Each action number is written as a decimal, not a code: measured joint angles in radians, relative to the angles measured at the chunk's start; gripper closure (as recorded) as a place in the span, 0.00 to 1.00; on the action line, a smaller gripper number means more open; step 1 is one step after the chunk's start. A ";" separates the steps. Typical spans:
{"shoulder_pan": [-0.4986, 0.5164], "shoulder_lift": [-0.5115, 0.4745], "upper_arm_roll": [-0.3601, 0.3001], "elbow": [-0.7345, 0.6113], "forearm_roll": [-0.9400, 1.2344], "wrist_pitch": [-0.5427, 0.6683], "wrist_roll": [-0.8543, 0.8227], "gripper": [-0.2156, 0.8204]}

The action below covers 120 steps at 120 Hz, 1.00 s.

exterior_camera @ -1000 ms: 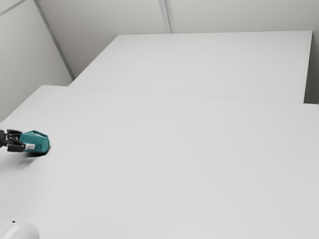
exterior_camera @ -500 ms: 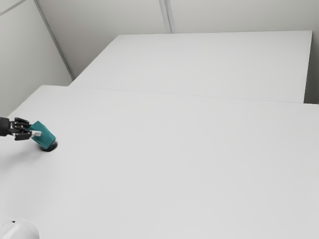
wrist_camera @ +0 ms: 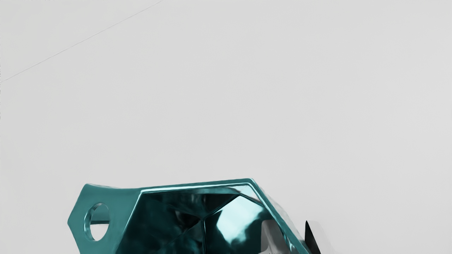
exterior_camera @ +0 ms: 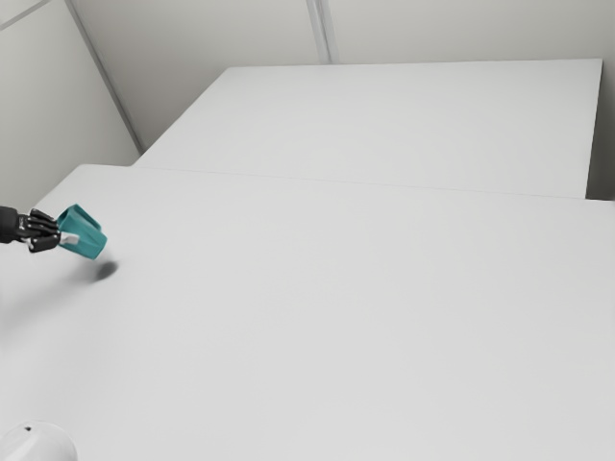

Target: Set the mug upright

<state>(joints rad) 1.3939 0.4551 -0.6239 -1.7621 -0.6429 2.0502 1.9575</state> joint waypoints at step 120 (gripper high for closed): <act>-1.347 -0.175 0.644 -0.055 0.849 0.105 -1.305 0.92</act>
<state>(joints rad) 0.0470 0.2803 0.0206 -1.8167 0.2057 2.1554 0.6527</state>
